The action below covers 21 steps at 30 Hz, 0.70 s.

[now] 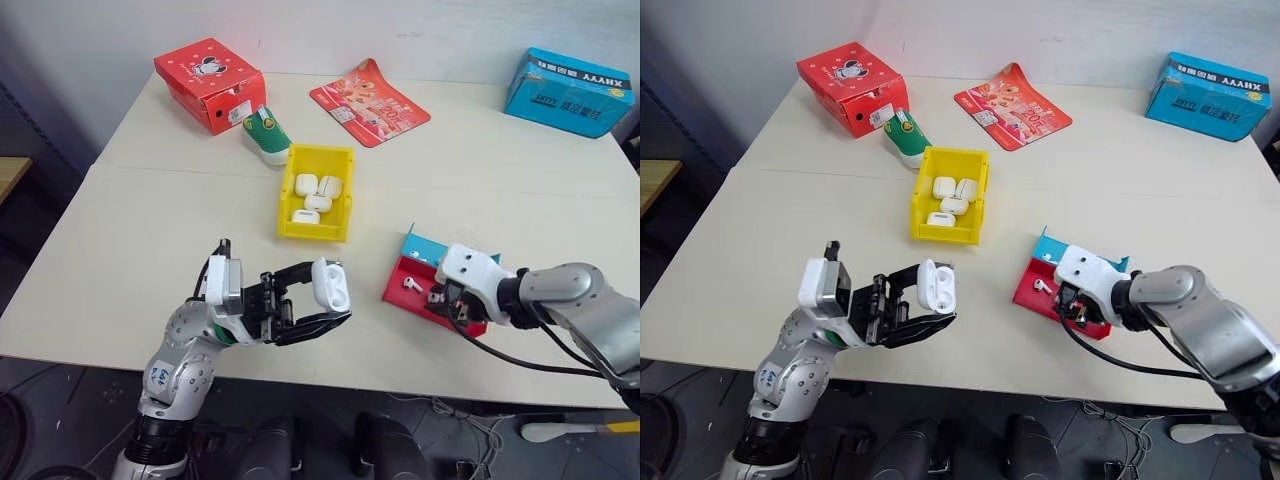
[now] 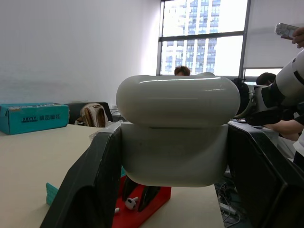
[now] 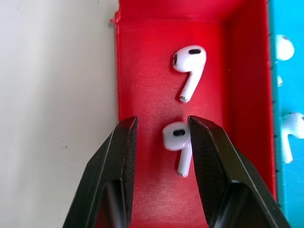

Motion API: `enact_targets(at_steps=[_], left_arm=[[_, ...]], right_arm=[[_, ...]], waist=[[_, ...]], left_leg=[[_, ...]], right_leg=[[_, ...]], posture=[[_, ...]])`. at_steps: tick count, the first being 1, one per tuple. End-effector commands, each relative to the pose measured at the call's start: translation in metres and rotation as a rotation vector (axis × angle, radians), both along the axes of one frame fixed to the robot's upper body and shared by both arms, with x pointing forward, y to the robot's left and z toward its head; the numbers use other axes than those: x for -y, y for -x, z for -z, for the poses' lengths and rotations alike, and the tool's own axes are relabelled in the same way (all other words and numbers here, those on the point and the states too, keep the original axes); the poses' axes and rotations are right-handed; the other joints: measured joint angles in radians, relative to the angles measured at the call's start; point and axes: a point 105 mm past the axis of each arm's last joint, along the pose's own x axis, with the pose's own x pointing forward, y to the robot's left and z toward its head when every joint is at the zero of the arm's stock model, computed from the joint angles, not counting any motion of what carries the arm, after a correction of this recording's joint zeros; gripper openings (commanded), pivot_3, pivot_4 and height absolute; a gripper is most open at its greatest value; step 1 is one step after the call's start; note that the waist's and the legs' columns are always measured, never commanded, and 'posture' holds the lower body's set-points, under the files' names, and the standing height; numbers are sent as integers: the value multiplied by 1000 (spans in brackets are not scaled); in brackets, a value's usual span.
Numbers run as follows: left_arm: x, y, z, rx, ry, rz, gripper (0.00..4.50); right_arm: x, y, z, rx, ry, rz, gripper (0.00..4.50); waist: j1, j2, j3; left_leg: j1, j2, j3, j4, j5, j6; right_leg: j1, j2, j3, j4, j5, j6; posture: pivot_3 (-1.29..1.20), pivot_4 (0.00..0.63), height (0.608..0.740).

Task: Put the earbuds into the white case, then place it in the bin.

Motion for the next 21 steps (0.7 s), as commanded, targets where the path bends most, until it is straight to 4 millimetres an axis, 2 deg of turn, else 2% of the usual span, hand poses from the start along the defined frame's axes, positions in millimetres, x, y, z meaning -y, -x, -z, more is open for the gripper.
enact_targets(at_steps=[1, 21], left_arm=[[2, 7, -8, 50, 4, 13, 2821], [-1, 4, -9, 41, -3, 6, 2821]], right_arm=[[2, -4, -8, 42, 22, 0, 1677], [5, -4, 3, 0, 23, 22, 1677]], waist=[[0, 0, 0], [0, 0, 0]], left_leg=[[0, 0, 0, 0, 0, 0], [0, 0, 0, 2, 0, 0]], right_leg=[[0, 0, 0, 0, 0, 0], [0, 0, 0, 2, 0, 0]], posture=[[0, 150, 740], [0, 150, 740]])
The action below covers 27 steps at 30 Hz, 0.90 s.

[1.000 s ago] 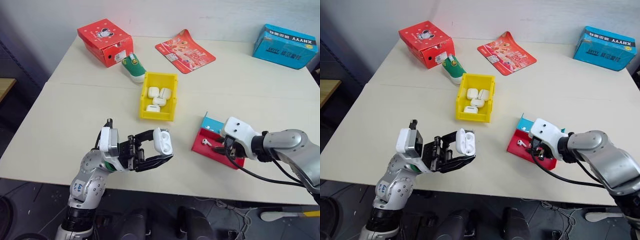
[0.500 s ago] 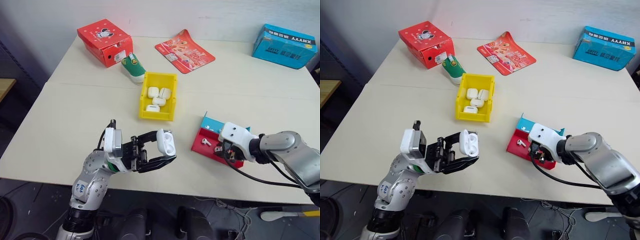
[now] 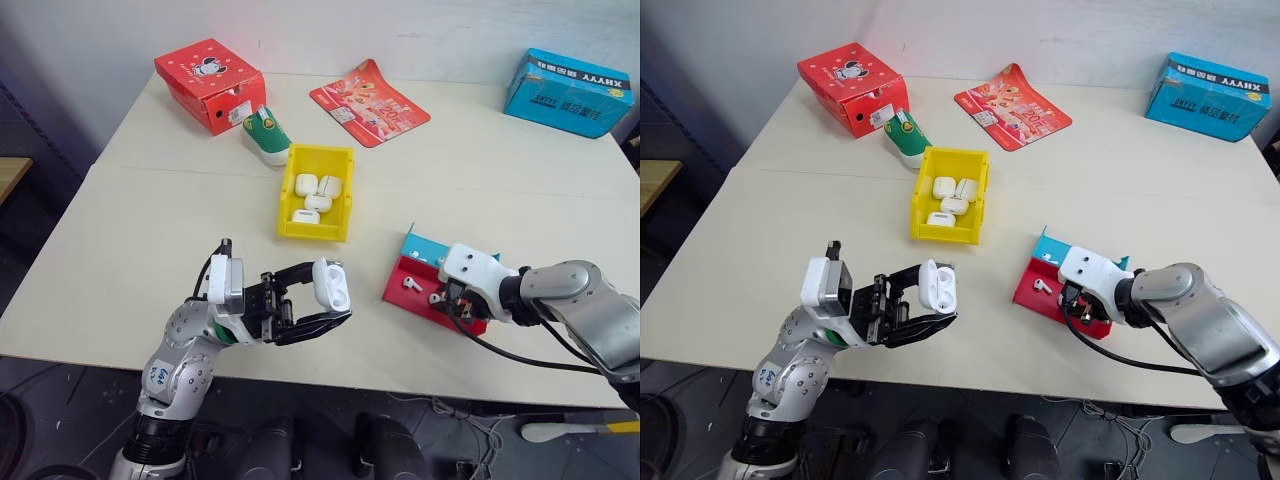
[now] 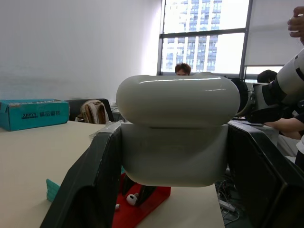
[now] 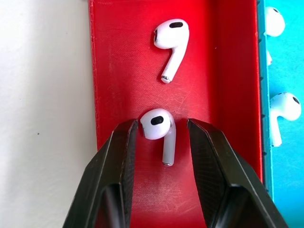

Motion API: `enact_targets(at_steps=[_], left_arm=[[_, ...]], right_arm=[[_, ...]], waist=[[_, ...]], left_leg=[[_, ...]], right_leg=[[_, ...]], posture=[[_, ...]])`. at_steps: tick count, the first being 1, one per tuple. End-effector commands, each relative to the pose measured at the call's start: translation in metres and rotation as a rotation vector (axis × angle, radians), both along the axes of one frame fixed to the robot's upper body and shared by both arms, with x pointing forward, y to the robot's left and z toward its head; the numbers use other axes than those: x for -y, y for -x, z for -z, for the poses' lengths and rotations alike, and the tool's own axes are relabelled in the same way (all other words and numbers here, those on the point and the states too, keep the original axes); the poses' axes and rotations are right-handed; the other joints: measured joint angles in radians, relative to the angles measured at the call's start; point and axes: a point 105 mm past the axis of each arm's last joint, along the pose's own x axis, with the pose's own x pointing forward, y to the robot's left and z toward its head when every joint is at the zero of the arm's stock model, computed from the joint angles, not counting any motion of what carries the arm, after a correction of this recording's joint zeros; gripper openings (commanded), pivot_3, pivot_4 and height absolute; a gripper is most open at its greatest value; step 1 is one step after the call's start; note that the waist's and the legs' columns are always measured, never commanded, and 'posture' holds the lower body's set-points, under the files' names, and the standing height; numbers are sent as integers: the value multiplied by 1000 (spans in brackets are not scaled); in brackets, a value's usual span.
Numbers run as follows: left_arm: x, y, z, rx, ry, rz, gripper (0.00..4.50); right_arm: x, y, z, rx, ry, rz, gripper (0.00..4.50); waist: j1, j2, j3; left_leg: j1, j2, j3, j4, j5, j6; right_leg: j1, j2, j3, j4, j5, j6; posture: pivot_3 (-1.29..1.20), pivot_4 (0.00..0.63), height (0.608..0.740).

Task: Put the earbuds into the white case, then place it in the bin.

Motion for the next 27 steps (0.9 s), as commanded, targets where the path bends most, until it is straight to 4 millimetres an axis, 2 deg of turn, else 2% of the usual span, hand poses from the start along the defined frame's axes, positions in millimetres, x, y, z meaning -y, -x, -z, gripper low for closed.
enact_targets(at_steps=[1, 25, 26, 27], left_arm=[[0, 5, -10, 48, 13, 12, 2821], [0, 7, -9, 46, 9, 4, 2821], [0, 7, -9, 45, 9, 3, 2821], [0, 7, -9, 45, 9, 2, 2821]], right_arm=[[-4, 1, 0, 6, -15, -5, 1677], [5, 2, 10, -14, 3, -2, 1677], [5, 3, 11, -15, 2, -2, 1308], [5, 3, 11, -15, 2, -2, 1155]], waist=[[0, 0, 0], [0, 0, 0], [0, 0, 0], [0, 0, 0]], left_leg=[[0, 0, 0, 0, 0, 0], [0, 0, -1, 4, 0, 0], [0, 0, -1, 4, 0, 0], [1, 0, -1, 4, 0, 0]], right_leg=[[0, 0, 0, 0, 0, 0], [1, -1, 0, 2, 0, 0], [1, -1, 0, 2, 0, 0], [1, -1, 0, 2, 0, 0]], posture=[[0, 150, 740], [0, 150, 740], [0, 150, 740], [0, 150, 740]])
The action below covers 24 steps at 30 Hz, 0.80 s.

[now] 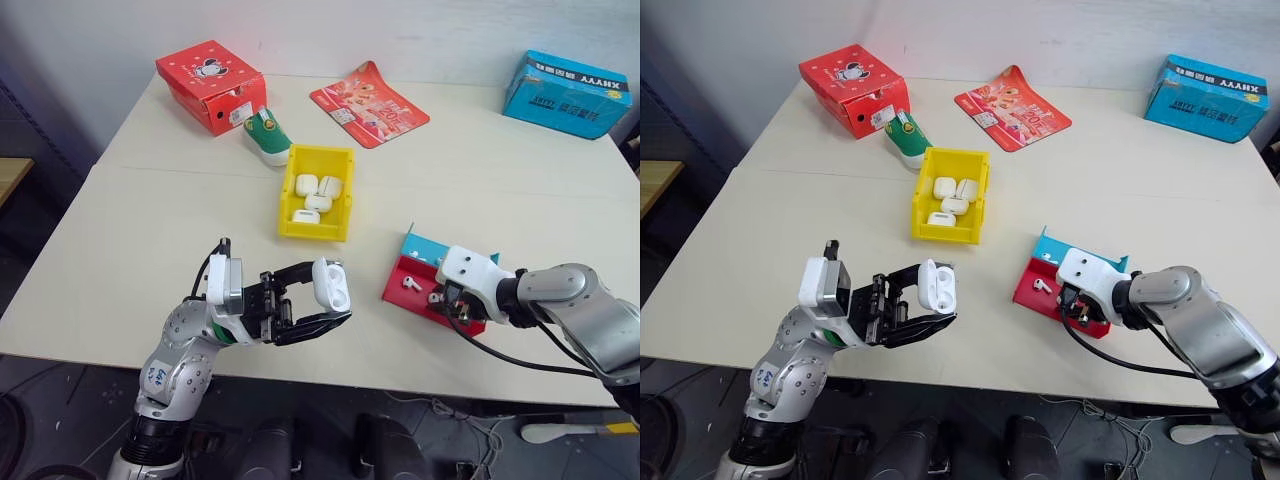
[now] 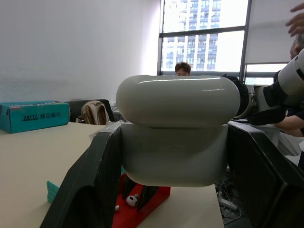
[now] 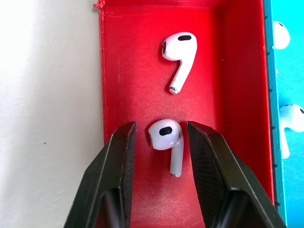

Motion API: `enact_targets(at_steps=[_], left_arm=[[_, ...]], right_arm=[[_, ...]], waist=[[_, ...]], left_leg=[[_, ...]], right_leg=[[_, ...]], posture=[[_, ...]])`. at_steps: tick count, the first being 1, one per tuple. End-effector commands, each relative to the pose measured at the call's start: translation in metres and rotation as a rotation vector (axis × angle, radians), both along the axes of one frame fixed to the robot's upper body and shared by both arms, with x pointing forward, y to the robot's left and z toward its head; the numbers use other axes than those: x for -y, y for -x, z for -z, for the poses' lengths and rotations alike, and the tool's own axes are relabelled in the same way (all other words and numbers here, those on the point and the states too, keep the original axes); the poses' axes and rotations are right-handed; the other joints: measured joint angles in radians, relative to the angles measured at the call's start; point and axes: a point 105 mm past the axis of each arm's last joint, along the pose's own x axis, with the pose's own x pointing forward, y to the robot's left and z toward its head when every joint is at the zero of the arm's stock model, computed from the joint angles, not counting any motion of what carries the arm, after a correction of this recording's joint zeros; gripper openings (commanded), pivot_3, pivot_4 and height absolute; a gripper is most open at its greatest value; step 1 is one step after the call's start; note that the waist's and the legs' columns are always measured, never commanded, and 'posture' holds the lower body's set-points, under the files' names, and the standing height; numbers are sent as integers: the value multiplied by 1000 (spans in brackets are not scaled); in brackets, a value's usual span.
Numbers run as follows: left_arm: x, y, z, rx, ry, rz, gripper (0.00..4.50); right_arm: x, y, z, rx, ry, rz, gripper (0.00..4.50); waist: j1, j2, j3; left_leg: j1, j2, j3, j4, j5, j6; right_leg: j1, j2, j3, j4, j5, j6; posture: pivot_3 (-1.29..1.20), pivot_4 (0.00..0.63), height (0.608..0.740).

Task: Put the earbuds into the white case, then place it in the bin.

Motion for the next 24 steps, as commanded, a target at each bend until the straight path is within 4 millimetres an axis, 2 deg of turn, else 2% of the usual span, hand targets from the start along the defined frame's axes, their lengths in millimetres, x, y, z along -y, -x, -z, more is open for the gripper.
enact_targets(at_steps=[1, 13, 14, 15, 18, 20, 22, 24], left_arm=[[-1, 5, -6, 31, 11, 5, 2821], [-1, 5, -6, 30, 9, 9, 2821], [-1, 5, -6, 30, 9, 10, 2821], [-1, 5, -6, 30, 10, 10, 2821], [0, 8, -9, 17, 12, 62, 2821], [0, 7, -12, 23, 21, 85, 2821], [1, 5, -17, 26, 32, 118, 2821], [4, 3, -21, 19, 45, 157, 2821]], right_arm=[[8, 3, 8, -25, 22, 23, 861], [12, 1, 8, -18, 21, 34, 861], [13, 1, 7, -16, 18, 34, 538], [13, 1, 7, -10, 13, 36, 459], [13, 1, -23, 65, -97, 1, 443], [6, 9, -45, 106, -238, -76, 443], [-9, 28, -73, 147, -477, -225, 443], [-24, 54, -112, 224, -820, -420, 443]], waist=[[0, 0, 0], [0, 0, 0], [0, 0, 0], [0, 0, 0], [3, 0, 0], [2, 0, 0], [2, 0, 0], [3, 0, 0]], left_leg=[[0, 0, 0, 0, 0, 0], [1, 0, 0, 0, 0, 0], [1, 0, -1, 0, 0, 0], [1, 0, -1, 0, 0, 0], [0, 0, -1, 0, 0, 0], [-1, 0, -1, 0, 0, 0], [-1, 0, -1, 0, 0, 0], [-1, 1, -2, 0, 0, 0]], right_leg=[[0, 0, 0, 0, 0, 0], [1, 0, 0, 0, 0, 0], [1, 0, 0, 0, 0, 0], [1, 0, 0, 0, 0, 0], [1, -1, 0, 0, 0, 0], [0, 0, 0, 0, 0, 0], [0, 0, -1, 0, 0, 0], [1, 1, -2, -1, 0, 0]], posture=[[0, 150, 740], [0, 150, 740], [0, 150, 740], [0, 150, 740], [0, 150, 740], [0, 150, 740], [0, 150, 740], [0, 150, 740]])
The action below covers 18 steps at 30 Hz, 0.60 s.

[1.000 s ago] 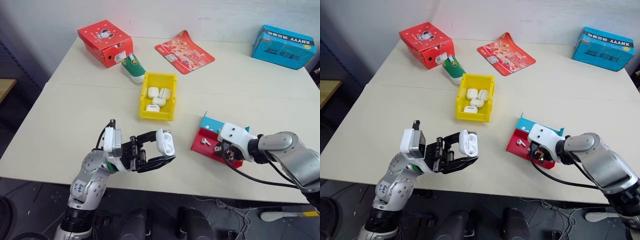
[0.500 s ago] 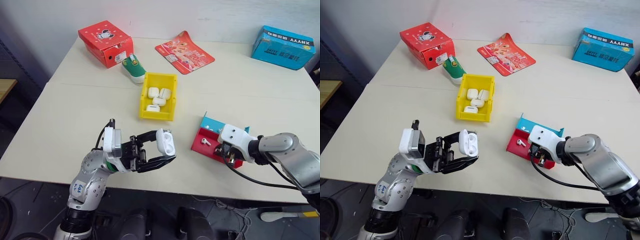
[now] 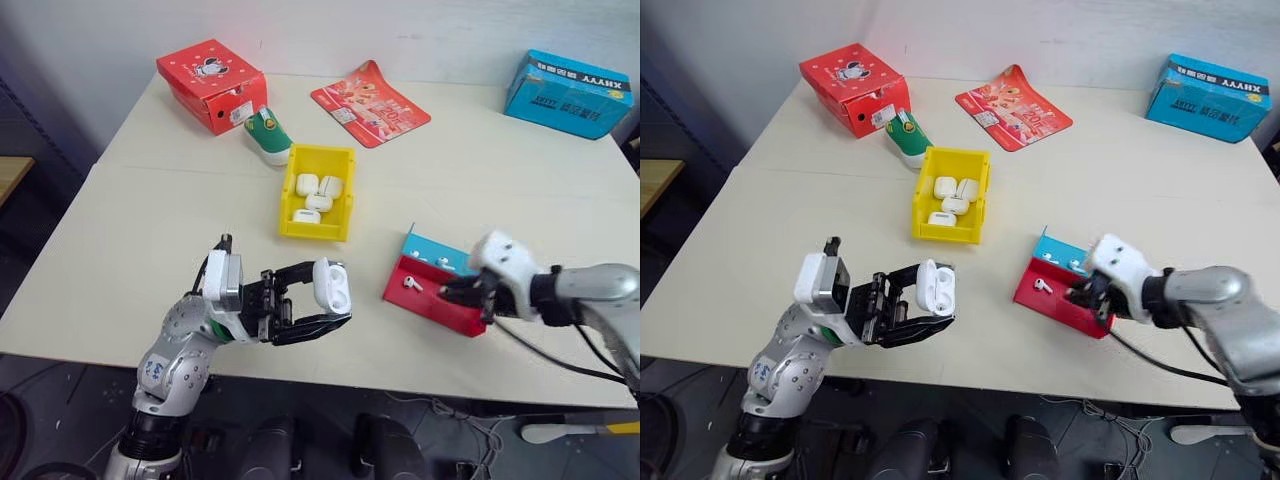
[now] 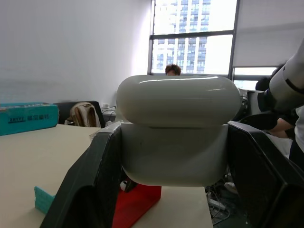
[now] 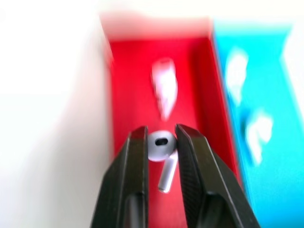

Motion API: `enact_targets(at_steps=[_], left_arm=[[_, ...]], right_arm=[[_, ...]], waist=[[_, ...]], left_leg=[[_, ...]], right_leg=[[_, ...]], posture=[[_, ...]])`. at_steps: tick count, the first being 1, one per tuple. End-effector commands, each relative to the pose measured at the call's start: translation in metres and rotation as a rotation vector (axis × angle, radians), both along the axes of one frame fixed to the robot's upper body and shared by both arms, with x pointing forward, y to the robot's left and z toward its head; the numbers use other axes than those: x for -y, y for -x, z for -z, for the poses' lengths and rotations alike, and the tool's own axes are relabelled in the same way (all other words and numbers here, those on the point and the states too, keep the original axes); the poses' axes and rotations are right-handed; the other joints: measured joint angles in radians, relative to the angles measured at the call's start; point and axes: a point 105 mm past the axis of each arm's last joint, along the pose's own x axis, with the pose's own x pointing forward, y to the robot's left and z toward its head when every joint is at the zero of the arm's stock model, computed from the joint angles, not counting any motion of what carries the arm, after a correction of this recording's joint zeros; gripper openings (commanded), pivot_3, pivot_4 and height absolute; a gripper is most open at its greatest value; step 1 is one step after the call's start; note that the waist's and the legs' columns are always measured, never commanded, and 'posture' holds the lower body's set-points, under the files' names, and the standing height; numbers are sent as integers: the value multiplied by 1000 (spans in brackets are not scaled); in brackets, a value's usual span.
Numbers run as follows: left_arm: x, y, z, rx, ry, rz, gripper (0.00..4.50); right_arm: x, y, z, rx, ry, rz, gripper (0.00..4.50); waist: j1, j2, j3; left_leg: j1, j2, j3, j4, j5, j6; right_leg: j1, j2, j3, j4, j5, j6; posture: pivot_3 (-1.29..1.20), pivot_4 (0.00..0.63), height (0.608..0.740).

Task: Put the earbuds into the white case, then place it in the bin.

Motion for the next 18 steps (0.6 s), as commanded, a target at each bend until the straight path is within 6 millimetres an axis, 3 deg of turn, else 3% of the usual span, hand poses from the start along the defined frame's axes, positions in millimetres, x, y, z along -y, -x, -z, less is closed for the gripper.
enact_targets(at_steps=[1, 5, 9, 14, 18], left_arm=[[2, 1, -10, 7, 38, 69, 2821], [9, -3, -18, 3, 58, 149, 2821], [15, -6, -27, -1, 88, 205, 2821], [26, -2, -34, -12, 102, 282, 2821], [32, -1, -37, -18, 117, 290, 2821]], right_arm=[[-22, 42, -65, 198, -421, -294, 443], [-32, 41, -92, 271, -664, -241, 443], [-56, 47, -108, 364, -756, -288, 443], [-89, 54, -104, 398, -753, -376, 443], [-100, 53, -101, 399, -778, -400, 443]], waist=[[0, 0, 0], [-3, 0, 0], [-4, 0, 0], [-4, 0, 0], [-3, 0, 0]], left_leg=[[1, 0, 0, 0, 0, 0], [4, 0, -1, 1, -1, 1], [4, 0, -1, 1, -3, -1], [3, 0, -1, 0, -2, 0], [2, -1, 0, 1, -1, 1]], right_leg=[[1, 0, 0, 0, 0, 0], [5, 0, 0, -1, 0, 0], [5, -1, 0, -1, 0, 1], [2, 0, 0, 3, 0, 0], [3, 0, 0, 4, 0, 0]], posture=[[0, 150, 740], [0, 150, 740], [0, 150, 740], [0, 150, 740], [0, 150, 740]])
